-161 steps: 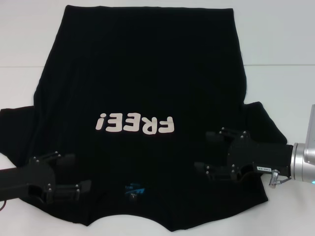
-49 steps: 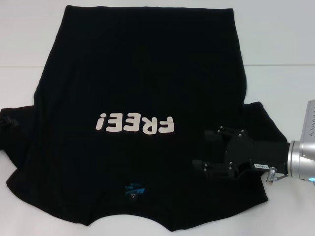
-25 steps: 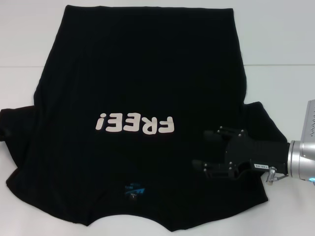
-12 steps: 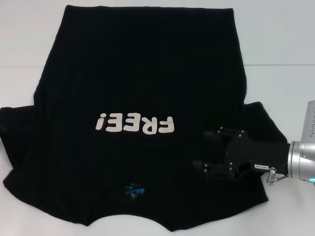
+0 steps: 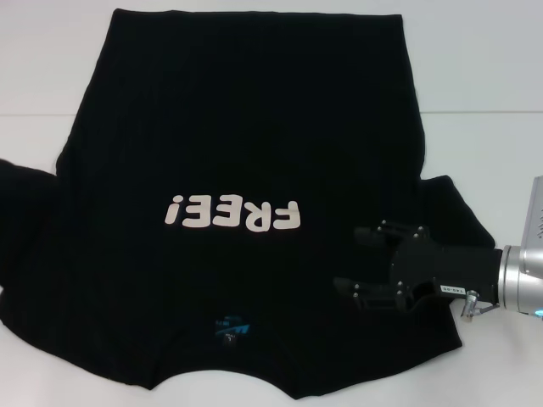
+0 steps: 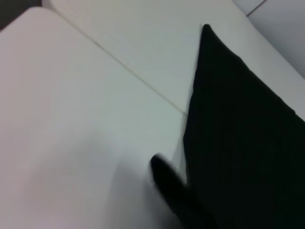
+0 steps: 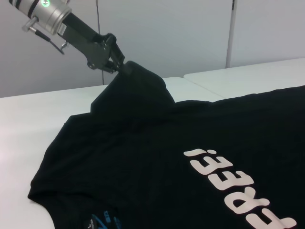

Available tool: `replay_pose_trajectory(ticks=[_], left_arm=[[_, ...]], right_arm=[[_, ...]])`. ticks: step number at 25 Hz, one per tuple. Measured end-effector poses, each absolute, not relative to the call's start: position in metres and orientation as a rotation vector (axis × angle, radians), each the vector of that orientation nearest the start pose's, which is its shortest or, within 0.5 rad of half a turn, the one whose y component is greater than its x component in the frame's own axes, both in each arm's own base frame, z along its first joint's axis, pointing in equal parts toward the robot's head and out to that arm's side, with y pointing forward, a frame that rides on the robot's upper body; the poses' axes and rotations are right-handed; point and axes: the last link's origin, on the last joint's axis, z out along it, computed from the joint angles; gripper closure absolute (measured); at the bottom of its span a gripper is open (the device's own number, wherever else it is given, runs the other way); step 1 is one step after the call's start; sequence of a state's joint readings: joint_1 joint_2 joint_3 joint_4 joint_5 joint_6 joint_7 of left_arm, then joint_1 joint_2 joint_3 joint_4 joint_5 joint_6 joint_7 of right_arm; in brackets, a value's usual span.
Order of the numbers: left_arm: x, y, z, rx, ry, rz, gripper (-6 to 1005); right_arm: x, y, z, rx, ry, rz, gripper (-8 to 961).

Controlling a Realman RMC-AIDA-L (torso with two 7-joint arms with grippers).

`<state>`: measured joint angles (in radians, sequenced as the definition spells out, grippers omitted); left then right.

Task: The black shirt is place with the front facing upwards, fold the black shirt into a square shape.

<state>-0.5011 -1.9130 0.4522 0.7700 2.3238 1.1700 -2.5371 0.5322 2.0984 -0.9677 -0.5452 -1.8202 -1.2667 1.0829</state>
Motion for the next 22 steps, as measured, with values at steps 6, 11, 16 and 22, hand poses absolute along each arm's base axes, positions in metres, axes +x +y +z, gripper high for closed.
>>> replay_pose_trajectory(ticks=[6,11,16,22], left_arm=[[-0.368,0.370,0.146,-1.575,-1.777,-0.572,980],[-0.361,0.375,0.146,-1.601,-1.777,-0.564,980],[-0.347,0.384,0.136,-1.648,-1.779,-0.576,979],[-0.315,0.396,0.106,-1.761,-1.825,-0.622,979]], right_arm=[[0.261,0.339,-0.051,-2.717,0.308,0.511,65],[0.261,0.340,-0.051,-2.717,0.306,0.512,65],[0.261,0.339,-0.051,-2.718,0.307,0.512,65],[0.261,0.339,-0.051,-2.719,0.310,0.513,65]])
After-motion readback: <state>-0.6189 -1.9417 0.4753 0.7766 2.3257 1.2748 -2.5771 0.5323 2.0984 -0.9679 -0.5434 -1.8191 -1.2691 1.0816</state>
